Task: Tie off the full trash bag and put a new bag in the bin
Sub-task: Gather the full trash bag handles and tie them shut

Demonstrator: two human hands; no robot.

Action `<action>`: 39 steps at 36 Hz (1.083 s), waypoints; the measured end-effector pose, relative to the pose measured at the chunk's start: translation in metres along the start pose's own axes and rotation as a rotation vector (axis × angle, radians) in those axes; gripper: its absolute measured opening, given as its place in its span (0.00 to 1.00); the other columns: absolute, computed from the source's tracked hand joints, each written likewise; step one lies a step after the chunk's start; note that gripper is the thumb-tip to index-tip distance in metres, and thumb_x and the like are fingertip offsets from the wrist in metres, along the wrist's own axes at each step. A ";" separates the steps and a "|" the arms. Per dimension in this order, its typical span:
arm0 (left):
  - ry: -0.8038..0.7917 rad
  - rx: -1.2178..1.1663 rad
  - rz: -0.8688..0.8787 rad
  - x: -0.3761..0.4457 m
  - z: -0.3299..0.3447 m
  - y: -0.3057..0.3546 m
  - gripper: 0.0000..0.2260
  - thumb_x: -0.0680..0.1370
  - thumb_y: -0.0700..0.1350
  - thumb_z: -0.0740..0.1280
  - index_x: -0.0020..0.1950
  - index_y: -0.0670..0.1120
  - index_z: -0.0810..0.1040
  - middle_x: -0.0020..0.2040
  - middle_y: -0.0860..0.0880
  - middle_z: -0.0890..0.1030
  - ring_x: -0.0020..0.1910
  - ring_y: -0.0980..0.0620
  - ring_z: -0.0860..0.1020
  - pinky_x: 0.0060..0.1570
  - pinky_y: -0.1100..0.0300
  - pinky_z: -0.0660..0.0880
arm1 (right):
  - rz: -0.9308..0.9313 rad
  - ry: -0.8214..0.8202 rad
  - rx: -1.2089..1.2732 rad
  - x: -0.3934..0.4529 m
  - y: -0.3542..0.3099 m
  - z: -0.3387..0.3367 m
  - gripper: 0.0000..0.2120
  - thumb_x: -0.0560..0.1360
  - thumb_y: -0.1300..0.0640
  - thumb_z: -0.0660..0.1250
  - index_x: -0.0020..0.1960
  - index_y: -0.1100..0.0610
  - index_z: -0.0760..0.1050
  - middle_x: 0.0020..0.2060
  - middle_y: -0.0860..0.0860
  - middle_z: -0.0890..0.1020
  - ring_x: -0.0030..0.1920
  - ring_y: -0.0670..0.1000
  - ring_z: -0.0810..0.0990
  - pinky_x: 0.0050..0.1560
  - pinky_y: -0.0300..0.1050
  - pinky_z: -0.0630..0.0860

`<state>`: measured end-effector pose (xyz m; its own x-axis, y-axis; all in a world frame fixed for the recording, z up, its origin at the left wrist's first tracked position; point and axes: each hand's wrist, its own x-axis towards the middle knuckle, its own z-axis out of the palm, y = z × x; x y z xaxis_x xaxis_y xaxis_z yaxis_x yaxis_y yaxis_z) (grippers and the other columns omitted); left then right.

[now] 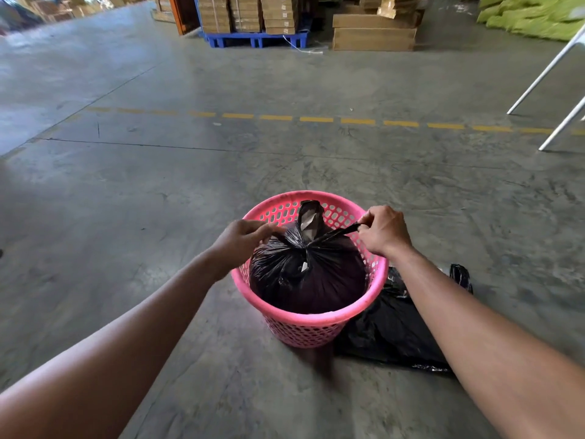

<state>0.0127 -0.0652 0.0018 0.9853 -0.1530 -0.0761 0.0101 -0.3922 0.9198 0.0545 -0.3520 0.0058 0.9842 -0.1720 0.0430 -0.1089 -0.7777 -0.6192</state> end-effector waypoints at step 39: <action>-0.254 -0.259 -0.095 0.039 0.048 0.038 0.18 0.87 0.45 0.53 0.50 0.36 0.77 0.43 0.37 0.76 0.39 0.45 0.76 0.45 0.60 0.77 | -0.216 -0.079 0.401 -0.013 -0.027 0.007 0.06 0.69 0.65 0.75 0.41 0.55 0.87 0.35 0.48 0.88 0.34 0.45 0.87 0.46 0.44 0.84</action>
<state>0.0437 -0.1296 0.0158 0.9047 -0.3595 -0.2286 0.1740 -0.1781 0.9685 0.0453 -0.3248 0.0162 0.9877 0.0264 0.1541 0.1470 -0.4926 -0.8577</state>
